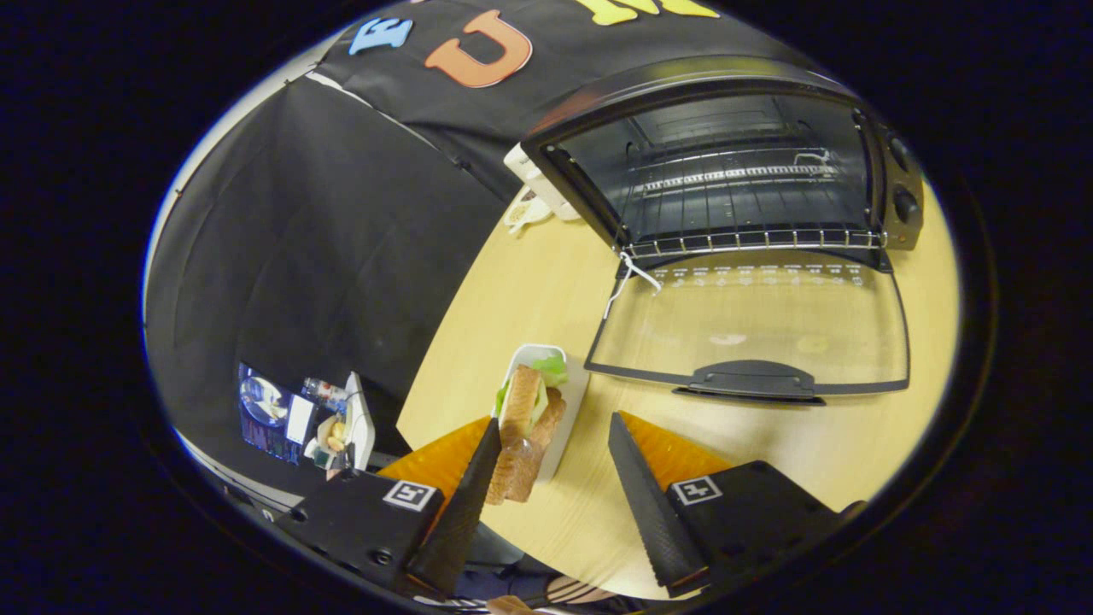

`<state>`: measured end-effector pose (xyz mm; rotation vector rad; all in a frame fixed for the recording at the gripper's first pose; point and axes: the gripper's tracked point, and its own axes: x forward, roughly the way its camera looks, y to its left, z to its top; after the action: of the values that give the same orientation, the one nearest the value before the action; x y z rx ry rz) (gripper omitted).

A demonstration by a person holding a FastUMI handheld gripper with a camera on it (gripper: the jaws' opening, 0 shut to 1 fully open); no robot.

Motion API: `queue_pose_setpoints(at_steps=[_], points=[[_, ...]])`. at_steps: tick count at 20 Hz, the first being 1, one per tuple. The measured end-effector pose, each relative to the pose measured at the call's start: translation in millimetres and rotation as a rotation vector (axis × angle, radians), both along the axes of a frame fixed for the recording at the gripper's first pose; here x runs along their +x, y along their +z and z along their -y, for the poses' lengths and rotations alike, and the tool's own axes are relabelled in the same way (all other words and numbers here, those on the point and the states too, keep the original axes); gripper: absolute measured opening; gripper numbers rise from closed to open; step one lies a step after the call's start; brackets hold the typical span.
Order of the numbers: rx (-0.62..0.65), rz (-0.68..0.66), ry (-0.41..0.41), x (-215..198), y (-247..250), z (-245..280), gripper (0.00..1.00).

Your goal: Open the toaster oven, put the food inside, and close the toaster oven door.

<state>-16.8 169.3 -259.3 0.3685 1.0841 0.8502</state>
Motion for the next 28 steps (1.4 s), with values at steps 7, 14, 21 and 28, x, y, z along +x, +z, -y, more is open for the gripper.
queue_pose_setpoints(at_steps=[7, 14, 21, 28], points=[[0.023, -0.108, 0.073, -18.4, -5.8, -16.4, 0.80], [0.055, -0.204, 0.067, -27.2, -13.8, -30.5, 0.55], [0.126, -0.259, 0.036, -27.4, -8.6, -29.7, 0.41], [0.279, -0.250, -0.006, -28.4, 14.6, -20.2, 0.39]])
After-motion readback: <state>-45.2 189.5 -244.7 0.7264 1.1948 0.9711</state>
